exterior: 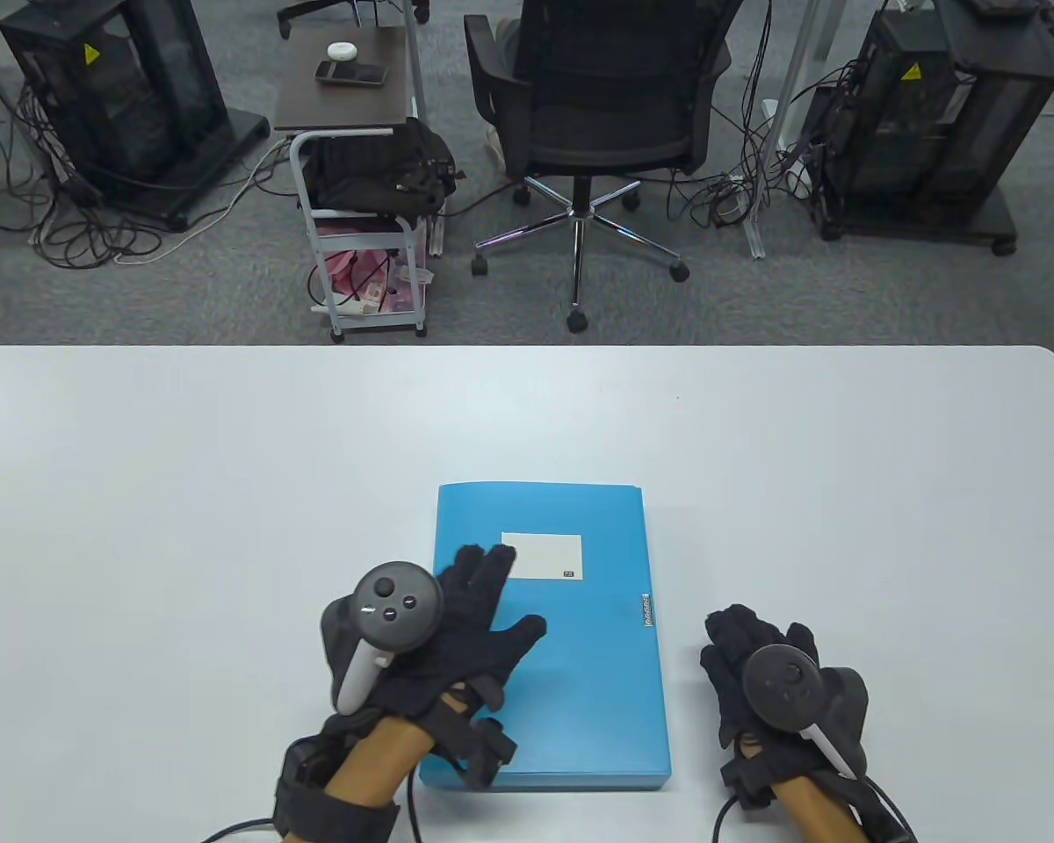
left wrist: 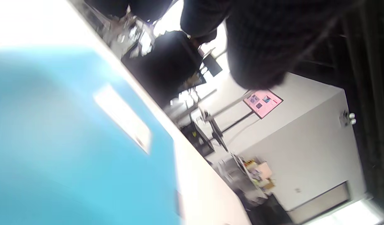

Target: Insert papers into file box

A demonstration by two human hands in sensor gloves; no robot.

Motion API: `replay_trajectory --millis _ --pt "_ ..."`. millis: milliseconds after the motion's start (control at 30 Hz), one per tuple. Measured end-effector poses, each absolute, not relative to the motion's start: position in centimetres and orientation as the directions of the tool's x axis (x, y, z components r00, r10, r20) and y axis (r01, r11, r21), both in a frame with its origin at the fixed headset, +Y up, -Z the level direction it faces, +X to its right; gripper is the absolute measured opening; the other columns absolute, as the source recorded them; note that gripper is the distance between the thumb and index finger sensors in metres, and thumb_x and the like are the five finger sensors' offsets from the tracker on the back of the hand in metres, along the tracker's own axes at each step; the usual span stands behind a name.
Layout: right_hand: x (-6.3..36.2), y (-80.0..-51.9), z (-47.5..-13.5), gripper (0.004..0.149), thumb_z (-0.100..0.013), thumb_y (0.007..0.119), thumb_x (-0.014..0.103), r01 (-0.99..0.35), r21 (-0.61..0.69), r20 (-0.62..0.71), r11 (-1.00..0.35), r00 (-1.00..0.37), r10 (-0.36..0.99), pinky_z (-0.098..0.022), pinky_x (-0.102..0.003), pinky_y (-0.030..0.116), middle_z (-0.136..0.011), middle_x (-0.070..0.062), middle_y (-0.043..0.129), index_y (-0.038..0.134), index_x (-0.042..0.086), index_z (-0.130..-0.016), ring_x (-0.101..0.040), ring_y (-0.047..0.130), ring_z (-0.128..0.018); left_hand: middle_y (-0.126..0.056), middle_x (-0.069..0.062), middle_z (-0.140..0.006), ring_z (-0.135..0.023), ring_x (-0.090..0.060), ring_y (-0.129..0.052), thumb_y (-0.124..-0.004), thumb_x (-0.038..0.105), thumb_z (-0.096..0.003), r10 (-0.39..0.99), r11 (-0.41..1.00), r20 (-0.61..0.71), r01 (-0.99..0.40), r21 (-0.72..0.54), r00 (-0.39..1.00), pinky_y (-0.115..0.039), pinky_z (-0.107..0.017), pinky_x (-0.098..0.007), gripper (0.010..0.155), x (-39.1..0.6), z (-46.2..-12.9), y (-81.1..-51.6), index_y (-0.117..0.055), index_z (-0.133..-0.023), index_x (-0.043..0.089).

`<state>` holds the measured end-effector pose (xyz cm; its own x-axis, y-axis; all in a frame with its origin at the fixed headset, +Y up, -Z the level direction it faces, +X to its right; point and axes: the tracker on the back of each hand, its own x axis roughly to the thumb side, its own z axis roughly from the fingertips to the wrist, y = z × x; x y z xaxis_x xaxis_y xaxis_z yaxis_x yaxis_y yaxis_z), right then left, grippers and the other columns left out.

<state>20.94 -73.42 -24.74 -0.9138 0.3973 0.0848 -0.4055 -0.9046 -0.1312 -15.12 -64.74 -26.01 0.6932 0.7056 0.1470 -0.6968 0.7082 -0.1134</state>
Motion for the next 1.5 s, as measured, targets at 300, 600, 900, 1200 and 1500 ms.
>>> replay_trajectory --millis 300,600,900,1200,1500 --pt "21.5 -73.2 -25.2 0.085 -0.038 0.074 0.060 -0.313 -0.136 0.081 -0.940 -0.949 0.304 -0.067 -0.076 0.026 -0.113 -0.016 0.030 0.033 0.023 -0.102 -0.049 0.033 -0.103 -0.007 -0.004 -0.119 -0.112 -0.038 -0.005 -0.072 0.081 -0.0255 0.172 0.963 0.261 -0.218 0.160 0.950 0.006 -0.066 -0.075 0.103 -22.2 -23.2 -67.6 -0.030 -0.110 0.040" --pt "22.4 -73.8 -25.9 0.098 -0.037 0.068 0.068 -0.258 -0.025 0.049 -0.966 -0.965 0.256 -0.063 -0.076 0.011 -0.107 -0.018 -0.005 0.005 0.026 -0.099 -0.054 0.001 -0.097 0.006 -0.001 -0.115 -0.107 -0.037 0.011 -0.068 0.082 -0.0259 0.165 0.986 0.140 -0.168 0.014 0.976 0.012 -0.061 -0.073 0.104 -25.6 -24.3 -72.4 -0.022 -0.110 0.042" --pt "22.7 -75.0 -26.2 0.098 -0.037 0.069 0.065 -0.216 0.039 0.028 -0.976 -0.976 0.217 -0.061 -0.076 0.007 -0.104 -0.018 -0.009 0.003 0.025 -0.098 -0.053 -0.001 -0.096 0.004 0.001 -0.116 -0.109 -0.034 0.008 -0.068 0.081 -0.0261 0.271 0.960 0.134 -0.278 0.038 0.953 0.014 -0.065 -0.069 0.102 -26.8 -24.9 -73.2 -0.024 -0.110 0.043" --pt "22.7 -75.1 -26.2 0.098 -0.036 0.069 0.064 -0.204 0.049 0.058 -0.978 -0.977 0.206 -0.061 -0.075 0.006 -0.103 -0.018 -0.010 0.002 0.026 -0.097 -0.052 -0.003 -0.095 0.010 0.000 -0.113 -0.104 -0.033 0.016 -0.066 0.082 -0.0271 0.309 0.951 0.060 -0.307 -0.048 0.949 0.014 -0.061 -0.070 0.103 -27.0 -25.4 -73.4 -0.020 -0.110 0.041" --pt "22.7 -75.0 -26.0 0.097 -0.037 0.071 0.061 -0.166 0.027 0.051 -0.986 -0.985 0.167 -0.065 -0.075 0.015 -0.104 -0.019 -0.007 0.003 0.025 -0.097 -0.052 0.004 -0.097 0.008 0.000 -0.114 -0.105 -0.032 0.015 -0.067 0.081 -0.0286 0.318 0.948 0.073 -0.315 -0.050 0.945 0.016 -0.062 -0.067 0.102 -26.7 -25.5 -73.0 -0.021 -0.111 0.041"
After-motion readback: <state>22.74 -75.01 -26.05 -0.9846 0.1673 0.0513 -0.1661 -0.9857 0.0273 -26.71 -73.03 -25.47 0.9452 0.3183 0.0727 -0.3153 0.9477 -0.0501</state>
